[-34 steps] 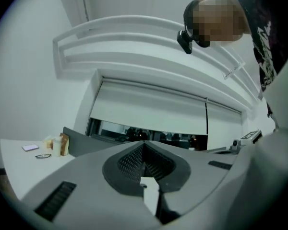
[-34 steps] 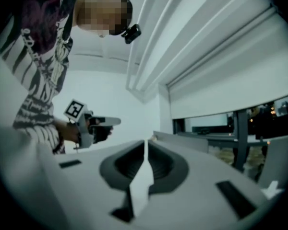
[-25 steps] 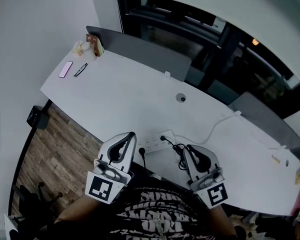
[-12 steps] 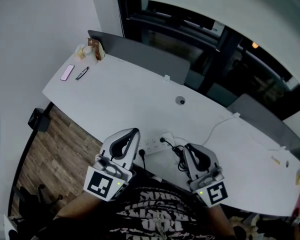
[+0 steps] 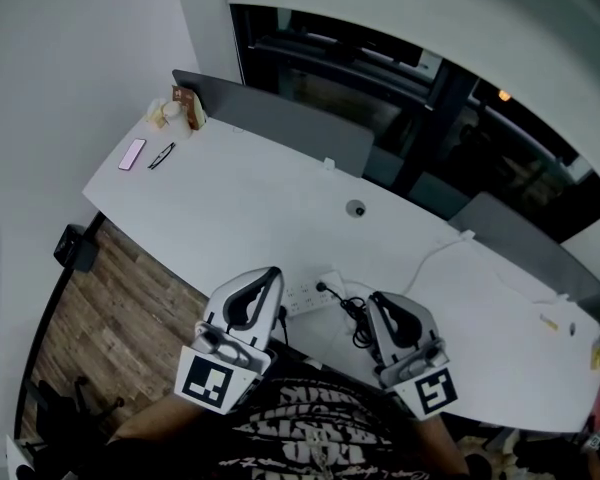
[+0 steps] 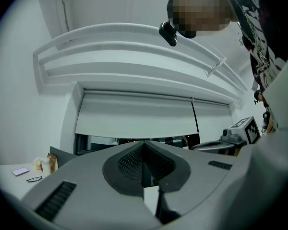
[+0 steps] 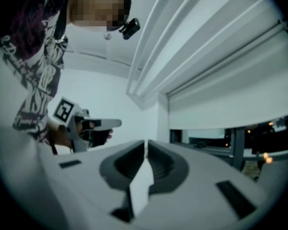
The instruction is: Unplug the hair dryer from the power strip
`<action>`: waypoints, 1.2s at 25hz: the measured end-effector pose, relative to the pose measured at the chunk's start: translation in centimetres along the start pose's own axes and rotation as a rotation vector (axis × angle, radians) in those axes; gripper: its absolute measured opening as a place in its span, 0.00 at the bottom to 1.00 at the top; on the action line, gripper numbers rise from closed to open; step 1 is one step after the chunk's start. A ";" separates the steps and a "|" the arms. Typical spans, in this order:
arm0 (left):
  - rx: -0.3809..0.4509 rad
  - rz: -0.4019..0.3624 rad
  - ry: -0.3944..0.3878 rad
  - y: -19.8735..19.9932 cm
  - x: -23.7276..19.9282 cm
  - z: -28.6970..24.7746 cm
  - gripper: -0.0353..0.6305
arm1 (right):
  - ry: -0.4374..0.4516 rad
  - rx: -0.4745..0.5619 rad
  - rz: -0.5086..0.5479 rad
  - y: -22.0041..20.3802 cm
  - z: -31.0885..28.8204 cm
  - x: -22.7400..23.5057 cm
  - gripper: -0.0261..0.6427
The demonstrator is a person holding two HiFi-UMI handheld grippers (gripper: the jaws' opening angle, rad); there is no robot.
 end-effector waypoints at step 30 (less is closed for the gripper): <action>-0.074 -0.050 0.022 -1.9 0.1 0.1 0.09 | 0.041 -0.001 0.026 0.0 -2.4 0.1 0.11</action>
Point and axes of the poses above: the fingertips, and each gripper's own axes: z backward along the fingers, x to its right, y out of its top, the point moved 8 cm from there along z, backward along the fingers, and after that the axes turned 13 degrees about -x, right-handed, at the moved point
